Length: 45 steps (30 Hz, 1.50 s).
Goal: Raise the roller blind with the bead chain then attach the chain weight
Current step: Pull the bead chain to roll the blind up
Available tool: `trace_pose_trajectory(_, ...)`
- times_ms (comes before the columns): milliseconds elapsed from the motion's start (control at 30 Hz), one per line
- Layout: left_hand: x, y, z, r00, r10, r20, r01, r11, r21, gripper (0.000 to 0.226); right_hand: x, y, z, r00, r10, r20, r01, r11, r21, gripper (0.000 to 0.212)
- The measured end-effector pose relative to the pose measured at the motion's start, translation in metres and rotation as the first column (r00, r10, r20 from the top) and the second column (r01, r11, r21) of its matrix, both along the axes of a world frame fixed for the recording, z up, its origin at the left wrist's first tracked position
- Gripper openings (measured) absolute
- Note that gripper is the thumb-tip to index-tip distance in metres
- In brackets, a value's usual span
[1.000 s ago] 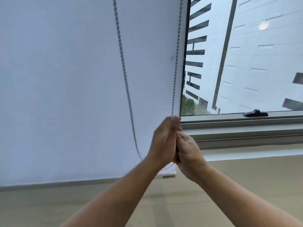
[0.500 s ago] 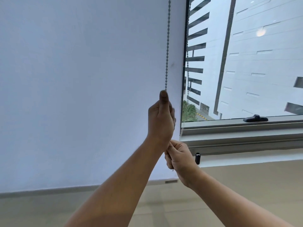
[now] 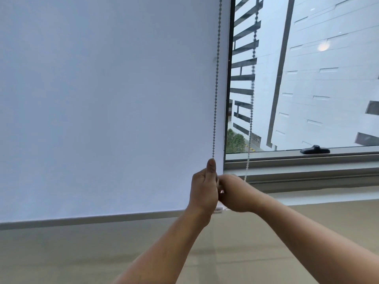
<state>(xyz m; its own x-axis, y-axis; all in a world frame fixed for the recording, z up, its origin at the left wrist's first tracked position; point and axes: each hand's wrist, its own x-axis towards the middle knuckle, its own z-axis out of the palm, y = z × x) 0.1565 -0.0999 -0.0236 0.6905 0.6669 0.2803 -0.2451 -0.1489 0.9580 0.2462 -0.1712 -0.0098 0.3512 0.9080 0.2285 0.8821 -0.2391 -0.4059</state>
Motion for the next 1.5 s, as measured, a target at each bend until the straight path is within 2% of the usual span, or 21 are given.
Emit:
trace_pose_trajectory(33,-0.002,-0.001,0.000,1.000,-0.004,-0.001,0.004,1.000,-0.001,0.060,0.005,0.003,0.012,0.999,-0.012,-0.030,0.013,0.999,0.047,0.033)
trace_pose_trajectory(67,-0.004,-0.001,0.000,1.000,-0.011,0.001,0.011,1.000,-0.004,0.057,0.008,0.006,0.025,0.991,-0.020,-0.130,0.036,0.992,0.118,0.028)
trace_pose_trajectory(100,-0.006,-0.001,0.000,1.000,-0.020,0.004,0.020,1.000,-0.008,0.055,0.010,0.009,0.038,0.958,-0.006,-0.286,0.068,0.976,0.208,0.022)
trace_pose_trajectory(133,-0.007,-0.001,0.000,1.000,-0.026,0.003,0.026,1.000,-0.010,0.054,0.012,0.011,0.052,0.881,0.046,-0.470,0.104,0.952,0.287,0.020)
trace_pose_trajectory(167,-0.008,-0.001,0.001,1.000,-0.029,-0.002,0.029,0.999,-0.015,0.054,0.012,0.012,0.065,0.744,0.145,-0.653,0.122,0.930,0.346,0.025)
trace_pose_trajectory(200,-0.008,-0.001,0.002,1.000,-0.028,-0.009,0.028,0.999,-0.018,0.058,0.010,0.014,0.077,0.559,0.267,-0.785,0.116,0.912,0.392,0.032)
trace_pose_trajectory(267,-0.008,-0.003,0.004,1.000,-0.023,-0.015,0.023,0.999,-0.024,0.062,0.005,0.015,0.095,0.209,0.451,-0.867,0.041,0.882,0.469,0.044)
trace_pose_trajectory(300,-0.009,-0.004,0.005,1.000,-0.022,-0.012,0.022,0.999,-0.030,0.062,0.002,0.017,0.099,0.104,0.501,-0.859,0.002,0.864,0.504,0.046)
trace_pose_trajectory(333,-0.009,-0.004,0.004,1.000,-0.021,-0.006,0.021,0.999,-0.033,0.061,-0.003,0.021,0.101,0.053,0.530,-0.847,-0.013,0.848,0.530,0.045)
trace_pose_trajectory(467,-0.012,0.001,0.000,1.000,-0.016,0.022,0.016,1.000,-0.003,0.060,-0.013,0.030,0.094,0.059,0.607,-0.792,0.112,0.785,0.610,0.044)
trace_pose_trajectory(600,-0.014,0.010,-0.001,0.996,-0.083,-0.024,0.085,0.991,0.102,0.057,-0.010,0.027,0.084,0.000,0.691,-0.723,0.244,0.701,0.670,0.038)
trace_pose_trajectory(667,-0.017,0.014,-0.003,0.985,-0.163,-0.059,0.169,0.976,0.140,0.063,-0.008,0.027,0.077,0.009,0.684,-0.730,0.269,0.701,0.660,0.038)
trace_pose_trajectory(733,-0.019,0.020,-0.005,0.984,-0.142,-0.104,0.163,0.960,0.227,0.072,-0.012,0.027,0.063,0.064,0.638,-0.768,0.277,0.728,0.628,0.043)
trace_pose_trajectory(800,-0.020,0.025,0.000,0.991,-0.105,-0.088,0.124,0.959,0.255,0.074,-0.019,0.029,0.041,0.113,0.580,-0.807,0.283,0.760,0.585,0.043)
trace_pose_trajectory(900,-0.017,0.028,0.021,0.998,-0.052,-0.021,0.055,0.975,0.217,0.069,-0.029,0.029,0.008,0.117,0.525,-0.843,0.258,0.804,0.536,0.038)
trace_pose_trajectory(1000,-0.012,0.030,0.047,0.996,-0.013,0.085,-0.001,0.987,0.162,0.064,-0.035,0.028,-0.013,0.061,0.517,-0.854,0.265,0.816,0.513,0.036)
trace_pose_trajectory(1167,-0.004,0.028,0.105,0.977,-0.161,0.140,0.154,0.986,0.061,0.061,-0.039,0.028,-0.012,0.078,0.502,-0.861,0.255,0.825,0.504,0.037)
trace_pose_trajectory(1300,0.004,0.022,0.122,0.974,-0.165,0.155,0.172,0.985,-0.033,0.060,-0.039,0.026,-0.010,0.103,0.495,-0.863,0.250,0.827,0.504,0.038)
trace_pose_trajectory(1500,0.005,0.016,0.114,0.954,-0.188,0.233,0.195,0.981,-0.009,0.060,-0.039,0.024,-0.015,0.073,0.528,-0.846,0.247,0.813,0.528,0.036)
